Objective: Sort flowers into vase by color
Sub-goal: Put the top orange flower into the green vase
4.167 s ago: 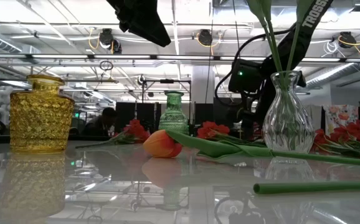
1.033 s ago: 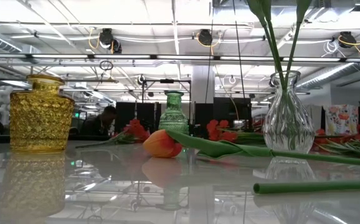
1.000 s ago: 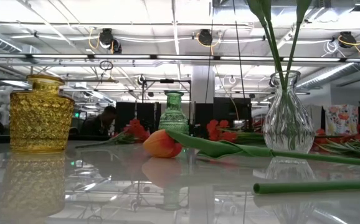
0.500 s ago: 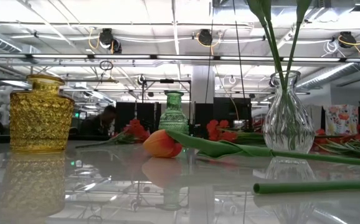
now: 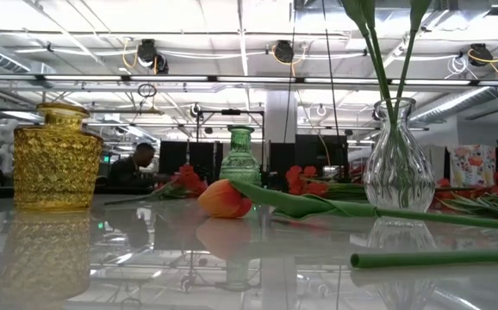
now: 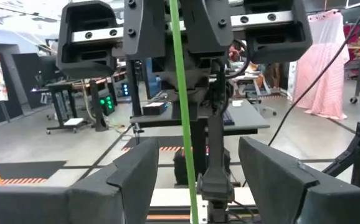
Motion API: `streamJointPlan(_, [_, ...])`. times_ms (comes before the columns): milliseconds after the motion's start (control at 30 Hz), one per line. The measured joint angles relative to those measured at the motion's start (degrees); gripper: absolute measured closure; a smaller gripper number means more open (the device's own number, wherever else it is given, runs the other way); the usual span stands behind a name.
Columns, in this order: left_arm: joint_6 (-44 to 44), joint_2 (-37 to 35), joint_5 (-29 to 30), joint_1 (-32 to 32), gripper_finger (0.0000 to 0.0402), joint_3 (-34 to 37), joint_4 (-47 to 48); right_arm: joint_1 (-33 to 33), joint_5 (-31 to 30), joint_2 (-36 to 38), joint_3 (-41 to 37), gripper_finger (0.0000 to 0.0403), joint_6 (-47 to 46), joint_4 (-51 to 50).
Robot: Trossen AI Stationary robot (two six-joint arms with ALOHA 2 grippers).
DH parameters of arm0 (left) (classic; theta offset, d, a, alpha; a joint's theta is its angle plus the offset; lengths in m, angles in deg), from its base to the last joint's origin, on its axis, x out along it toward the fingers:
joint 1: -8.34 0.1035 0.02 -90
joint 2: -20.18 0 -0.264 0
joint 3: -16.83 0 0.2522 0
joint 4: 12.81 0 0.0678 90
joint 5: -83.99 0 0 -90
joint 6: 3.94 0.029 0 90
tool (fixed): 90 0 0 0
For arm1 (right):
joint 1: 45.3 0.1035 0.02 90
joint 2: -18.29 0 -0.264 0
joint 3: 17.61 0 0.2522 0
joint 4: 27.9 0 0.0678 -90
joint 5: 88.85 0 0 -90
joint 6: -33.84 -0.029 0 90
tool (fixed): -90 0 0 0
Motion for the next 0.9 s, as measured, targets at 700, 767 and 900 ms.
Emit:
streamJointPlan(700, [-1.6,2.2,0.3,0.0,0.0264,0.0,-1.4,0.0,0.0,-3.1,0.0,0.0390,0.5,2.4])
streamJointPlan(767, [-1.4,2.2,0.9,0.0,0.0268,0.0,-1.4,0.0,0.0,-3.1,0.0,0.0390,0.5,2.4])
streamJointPlan(900, [-1.4,1.9,1.1,0.0,0.0287,0.0,-1.2,0.0,0.0,-2.4,0.0,0.0390,0.5,2.0])
